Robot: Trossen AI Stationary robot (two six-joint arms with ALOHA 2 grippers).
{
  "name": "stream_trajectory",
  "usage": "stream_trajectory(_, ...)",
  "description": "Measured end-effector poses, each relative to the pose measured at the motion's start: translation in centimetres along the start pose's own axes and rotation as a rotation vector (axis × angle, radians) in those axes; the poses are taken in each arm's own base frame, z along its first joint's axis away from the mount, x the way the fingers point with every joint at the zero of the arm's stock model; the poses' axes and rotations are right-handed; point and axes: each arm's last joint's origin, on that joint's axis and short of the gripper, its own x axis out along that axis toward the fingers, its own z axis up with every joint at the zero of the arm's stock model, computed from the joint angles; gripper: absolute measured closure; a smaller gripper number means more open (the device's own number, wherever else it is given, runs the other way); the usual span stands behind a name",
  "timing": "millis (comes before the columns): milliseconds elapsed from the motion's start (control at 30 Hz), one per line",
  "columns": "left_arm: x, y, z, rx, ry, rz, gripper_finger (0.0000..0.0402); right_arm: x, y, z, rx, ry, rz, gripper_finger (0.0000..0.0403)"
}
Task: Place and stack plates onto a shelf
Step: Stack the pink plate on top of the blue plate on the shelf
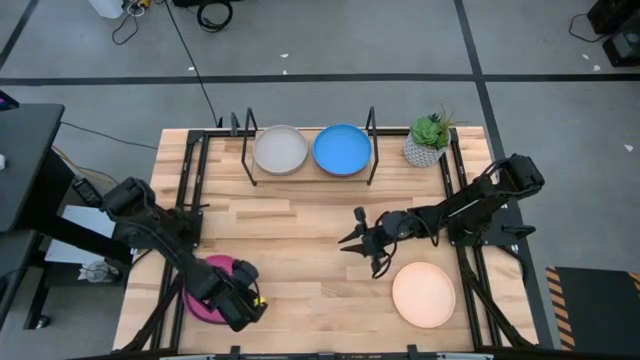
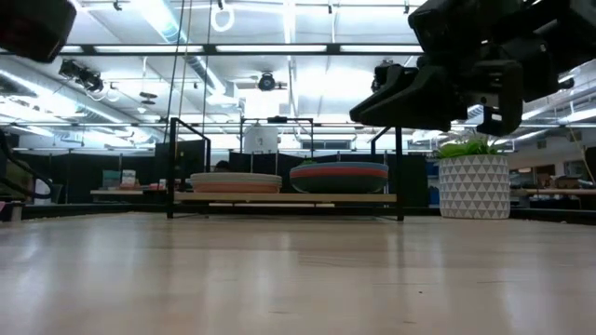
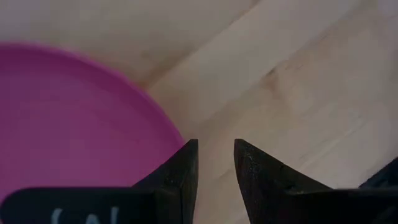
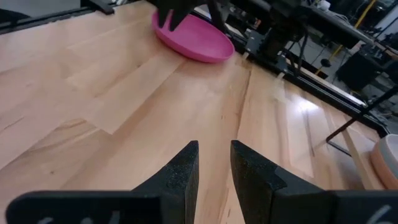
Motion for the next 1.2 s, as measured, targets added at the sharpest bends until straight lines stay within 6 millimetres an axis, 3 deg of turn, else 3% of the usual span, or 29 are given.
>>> stream_trajectory(500, 2.8, -0.4, -0.6, -0.080, 0.089, 0.181, 0.0293, 0.0, -1.8, 0.2, -0.044, -0.115, 0.023, 0.0304)
stream_trajectory(800, 4.3, -0.3, -1.1, -0.021, 0.121, 0.232, 0.0308, -0.1, -2.8, 0.0, -0.050, -0.157, 0.046, 0.0304)
stream_trajectory(967, 3.1, -1.2, -0.5, 0.082, 0.138, 0.256, 0.0382, -0.1, -2.8, -0.1, -0.029, -0.151, 0.049, 0.0304)
stream_trajectory(1100, 0.1, -3.4, 0.7, 0.227, 0.071, 0.248, 0.0385, 0.0, -2.6, -0.4, 0.023, -0.123, 0.068, 0.0304)
stream_trajectory(1200, -2.1, -5.0, 2.0, 0.438, -0.062, 0.218, 0.0385, 0.0, -2.3, -0.3, 0.095, -0.110, 0.089, 0.0304)
